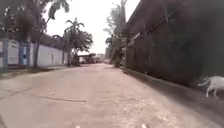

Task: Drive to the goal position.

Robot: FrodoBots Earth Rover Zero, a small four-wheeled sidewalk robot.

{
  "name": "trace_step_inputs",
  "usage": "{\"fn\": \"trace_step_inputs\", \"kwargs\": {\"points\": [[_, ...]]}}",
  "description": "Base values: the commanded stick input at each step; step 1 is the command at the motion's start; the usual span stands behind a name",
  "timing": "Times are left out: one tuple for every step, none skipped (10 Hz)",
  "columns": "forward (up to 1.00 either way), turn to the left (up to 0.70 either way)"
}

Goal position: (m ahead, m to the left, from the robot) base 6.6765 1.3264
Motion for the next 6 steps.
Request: {"fn": "trace_step_inputs", "kwargs": {"points": [[1.0, 0.0], [1.0, 0.0], [1.0, 0.0], [1.0, 0.0], [1.0, 0.0], [1.0, 0.0]]}}
